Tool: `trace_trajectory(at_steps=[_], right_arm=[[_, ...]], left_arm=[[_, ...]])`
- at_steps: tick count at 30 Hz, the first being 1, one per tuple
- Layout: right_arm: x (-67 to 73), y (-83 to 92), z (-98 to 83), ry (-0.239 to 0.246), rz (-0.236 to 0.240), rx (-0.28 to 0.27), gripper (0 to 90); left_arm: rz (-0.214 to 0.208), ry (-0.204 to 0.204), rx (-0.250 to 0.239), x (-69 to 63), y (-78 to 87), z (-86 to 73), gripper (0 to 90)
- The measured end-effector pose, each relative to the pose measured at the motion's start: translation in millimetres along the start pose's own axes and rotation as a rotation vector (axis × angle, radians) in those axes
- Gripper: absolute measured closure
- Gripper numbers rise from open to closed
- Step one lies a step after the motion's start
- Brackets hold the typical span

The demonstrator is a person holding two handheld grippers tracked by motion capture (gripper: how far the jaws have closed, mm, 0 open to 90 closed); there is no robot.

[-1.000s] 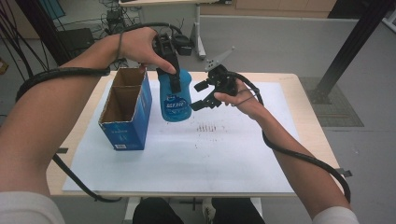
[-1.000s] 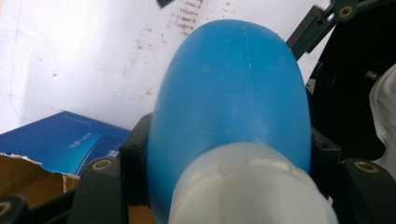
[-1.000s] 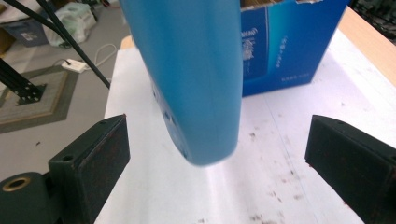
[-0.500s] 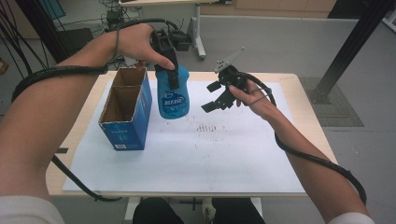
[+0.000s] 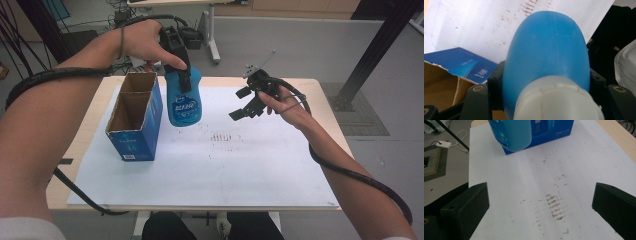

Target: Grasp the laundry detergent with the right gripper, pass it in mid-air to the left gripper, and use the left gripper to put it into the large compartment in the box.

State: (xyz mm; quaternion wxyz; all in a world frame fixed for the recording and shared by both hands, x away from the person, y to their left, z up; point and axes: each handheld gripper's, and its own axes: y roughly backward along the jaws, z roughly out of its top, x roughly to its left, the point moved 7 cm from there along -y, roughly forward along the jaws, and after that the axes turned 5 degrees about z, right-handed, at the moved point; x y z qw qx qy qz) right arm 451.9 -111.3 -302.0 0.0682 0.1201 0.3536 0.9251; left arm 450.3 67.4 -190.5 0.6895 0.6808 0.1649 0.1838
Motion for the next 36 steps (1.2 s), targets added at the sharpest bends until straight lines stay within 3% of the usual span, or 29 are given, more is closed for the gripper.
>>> trace_trajectory(at_steps=[13, 27, 30, 36], right_arm=[[-0.5, 13.7, -15.2, -0.013, -0.027, 0.023, 0.7], [0.7, 23.3, -19.4, -0.017, -0.037, 0.02, 0.8], [1.1, 24.3, -20.4, -0.017, -0.037, 0.023, 0.9], [0.7, 28.2, -22.1, -0.015, -0.043, 0.03, 0.9]], left_arm=[[0.032, 0.09, 0.0, 7.4, 19.7, -4.3, 37.1], [0.047, 0.245, -0.027, 15.1, 49.1, -7.1, 37.1], [0.039, 0.295, -0.033, 17.2, 54.7, -8.4, 37.1], [0.062, 0.373, -0.037, 24.6, 65.8, -12.5, 37.1]])
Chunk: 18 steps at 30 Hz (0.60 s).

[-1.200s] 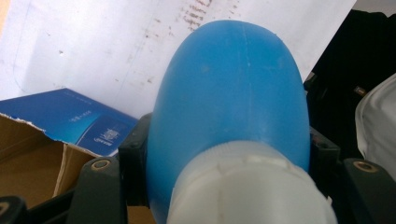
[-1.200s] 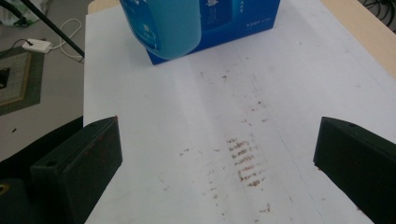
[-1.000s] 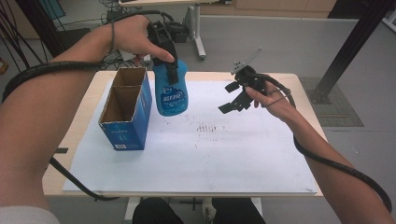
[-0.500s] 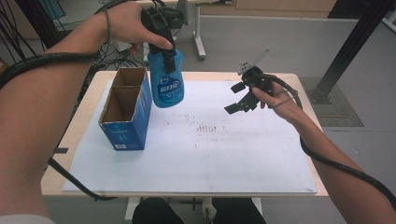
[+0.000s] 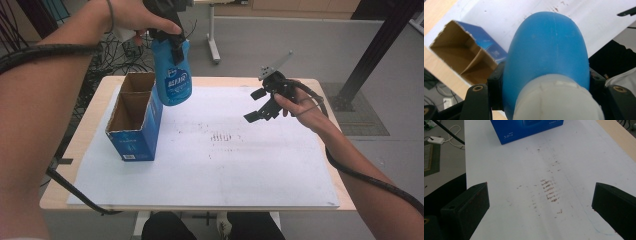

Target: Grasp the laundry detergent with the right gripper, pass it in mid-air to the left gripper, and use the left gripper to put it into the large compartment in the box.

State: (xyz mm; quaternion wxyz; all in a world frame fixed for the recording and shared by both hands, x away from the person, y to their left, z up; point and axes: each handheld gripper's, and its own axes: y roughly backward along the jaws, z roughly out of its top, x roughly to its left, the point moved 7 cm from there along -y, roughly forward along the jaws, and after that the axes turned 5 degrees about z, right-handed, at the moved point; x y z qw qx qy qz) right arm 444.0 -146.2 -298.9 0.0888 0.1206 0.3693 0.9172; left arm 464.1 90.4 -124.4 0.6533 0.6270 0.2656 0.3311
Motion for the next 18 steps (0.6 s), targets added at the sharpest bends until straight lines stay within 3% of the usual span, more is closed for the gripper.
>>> trace_trajectory(at_steps=[5, 8, 18], right_arm=[[-0.7, 3.4, -1.6, -0.003, -0.006, 0.004, 1.0], [-0.8, 5.2, -2.0, -0.004, -0.007, 0.002, 1.1], [0.1, 12.7, -2.2, -0.001, -0.02, 0.008, 1.4]], left_arm=[[0.004, 0.083, -0.018, 9.7, 11.1, -2.0, 37.1], [0.01, 0.111, -0.009, 15.1, 16.7, -4.2, 37.1], [0.036, 0.287, -0.042, 40.6, 36.8, -13.7, 37.1]])
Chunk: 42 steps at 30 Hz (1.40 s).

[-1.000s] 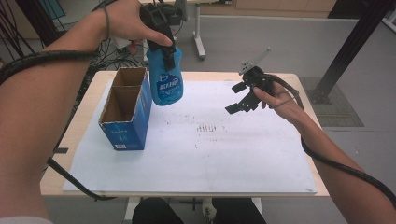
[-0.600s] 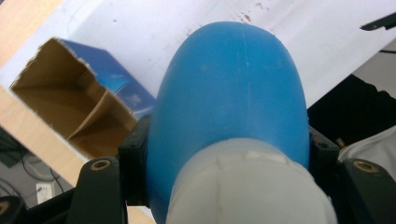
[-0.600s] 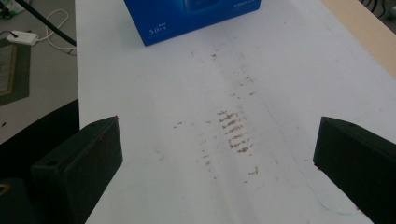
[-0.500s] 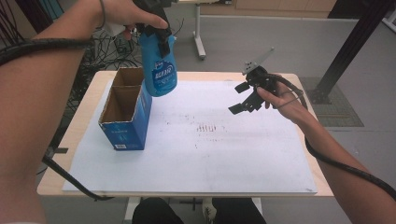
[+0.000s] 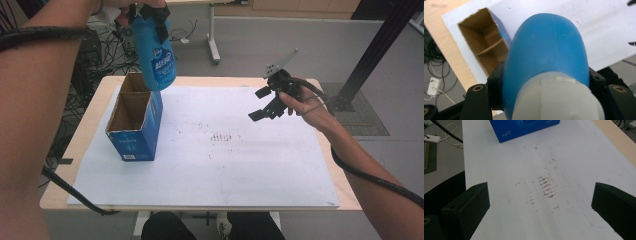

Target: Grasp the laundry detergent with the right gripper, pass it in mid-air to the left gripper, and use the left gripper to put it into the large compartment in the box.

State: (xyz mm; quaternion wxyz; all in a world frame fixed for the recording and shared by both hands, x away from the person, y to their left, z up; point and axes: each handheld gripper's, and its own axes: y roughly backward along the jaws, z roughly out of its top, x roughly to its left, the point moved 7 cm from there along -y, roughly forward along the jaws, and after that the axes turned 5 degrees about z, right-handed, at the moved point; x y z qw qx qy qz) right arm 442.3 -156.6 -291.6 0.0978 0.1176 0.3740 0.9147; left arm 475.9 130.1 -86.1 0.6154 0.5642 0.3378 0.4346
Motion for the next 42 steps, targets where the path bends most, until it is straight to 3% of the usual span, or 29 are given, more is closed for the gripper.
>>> trace_trajectory(at_steps=[10, 18, 31, 42], right_arm=[[1.8, 2.9, 0.0, 0.002, -0.012, 0.015, 1.5], [2.9, 5.0, 0.3, 0.003, -0.023, 0.022, 1.6], [3.3, 4.5, -6.1, -0.011, -0.018, 0.04, 1.7], [2.6, 3.5, -10.2, -0.018, -0.016, 0.047, 1.7]], left_arm=[[0.018, 0.212, -0.034, 31.9, 15.3, -7.0, 37.1], [0.04, 0.368, -0.027, 55.6, 18.9, -17.5, 37.2], [0.054, 0.473, -0.013, 75.6, 11.1, -30.1, 37.1], [0.06, 0.528, -0.012, 85.4, 3.8, -35.3, 37.2]])
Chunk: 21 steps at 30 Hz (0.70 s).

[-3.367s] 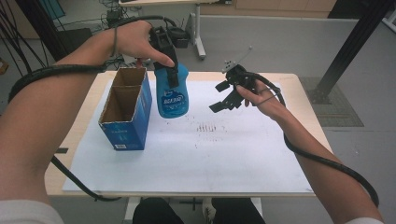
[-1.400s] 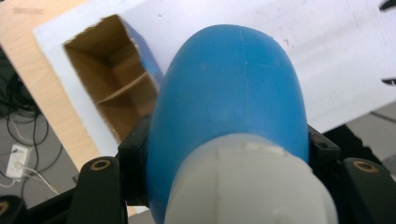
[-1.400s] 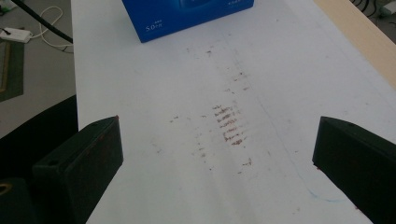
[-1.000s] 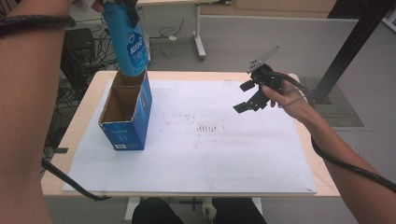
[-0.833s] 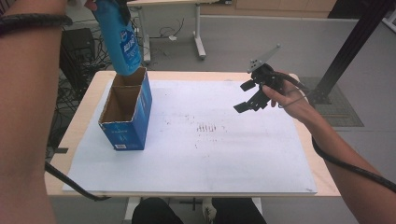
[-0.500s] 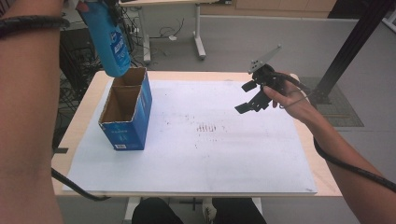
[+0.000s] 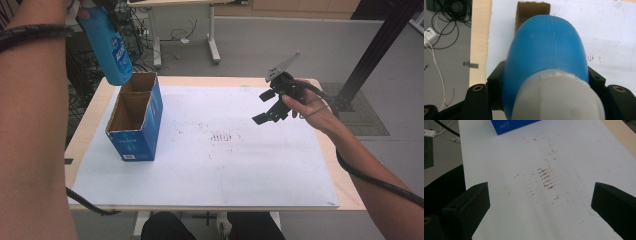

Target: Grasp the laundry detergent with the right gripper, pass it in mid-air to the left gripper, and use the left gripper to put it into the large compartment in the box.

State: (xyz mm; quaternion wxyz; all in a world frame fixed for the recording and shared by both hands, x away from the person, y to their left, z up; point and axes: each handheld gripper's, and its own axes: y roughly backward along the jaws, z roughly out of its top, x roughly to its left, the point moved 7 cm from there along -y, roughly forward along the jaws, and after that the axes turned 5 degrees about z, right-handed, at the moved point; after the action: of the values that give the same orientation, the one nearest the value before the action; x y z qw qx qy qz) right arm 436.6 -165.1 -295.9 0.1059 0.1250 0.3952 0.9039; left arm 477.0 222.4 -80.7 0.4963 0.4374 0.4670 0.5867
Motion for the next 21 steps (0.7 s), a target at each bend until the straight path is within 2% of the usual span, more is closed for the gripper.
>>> trace_trajectory(at_steps=[12, 21], right_arm=[[-0.1, -2.2, -1.8, -0.002, 0.002, 0.0, 1.7], [0.4, -4.8, -2.2, -0.002, 0.003, 0.002, 1.7]], left_arm=[[-0.002, 0.02, 0.004, 3.4, -21.3, -0.7, 37.1], [-0.003, 0.024, 0.03, 5.2, -48.0, -4.8, 37.1]])
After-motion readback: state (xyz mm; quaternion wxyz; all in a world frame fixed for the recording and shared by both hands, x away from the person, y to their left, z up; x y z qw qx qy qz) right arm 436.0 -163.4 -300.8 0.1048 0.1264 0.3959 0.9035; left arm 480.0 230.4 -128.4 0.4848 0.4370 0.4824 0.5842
